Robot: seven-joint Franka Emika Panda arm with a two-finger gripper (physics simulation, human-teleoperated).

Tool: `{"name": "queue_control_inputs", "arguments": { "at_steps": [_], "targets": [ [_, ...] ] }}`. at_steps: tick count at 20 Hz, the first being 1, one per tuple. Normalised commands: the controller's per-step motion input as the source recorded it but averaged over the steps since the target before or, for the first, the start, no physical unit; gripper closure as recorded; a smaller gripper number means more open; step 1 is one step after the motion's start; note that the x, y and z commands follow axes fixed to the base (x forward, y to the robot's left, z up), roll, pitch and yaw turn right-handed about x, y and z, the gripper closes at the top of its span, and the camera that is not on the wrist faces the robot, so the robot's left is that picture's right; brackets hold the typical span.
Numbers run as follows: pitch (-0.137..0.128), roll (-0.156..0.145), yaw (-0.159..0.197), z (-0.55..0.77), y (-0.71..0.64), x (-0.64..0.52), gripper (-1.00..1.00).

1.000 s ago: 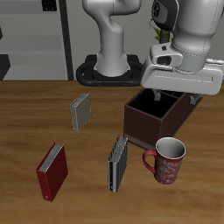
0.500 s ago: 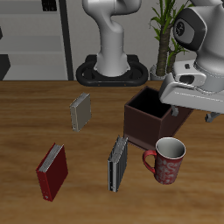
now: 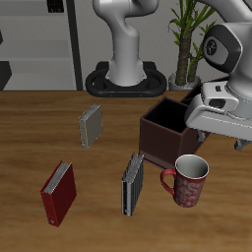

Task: Place the red mug into the left desk caddy's left compartment

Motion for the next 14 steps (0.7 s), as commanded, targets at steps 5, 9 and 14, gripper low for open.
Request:
{"name": "queue_control_inputs", "arguments": {
  "at_steps": [5,9,14],
  "targets": [
    [0.029,0.007,-0.011,-0.30,0.03,0.07,-1.00],
    [0.042,0.011,-0.016,-0.52,0.04,0.08,-1.00],
    [0.028,0.032,-0.029,-0.39,0.06,0.01,-1.00]
  ]
}}
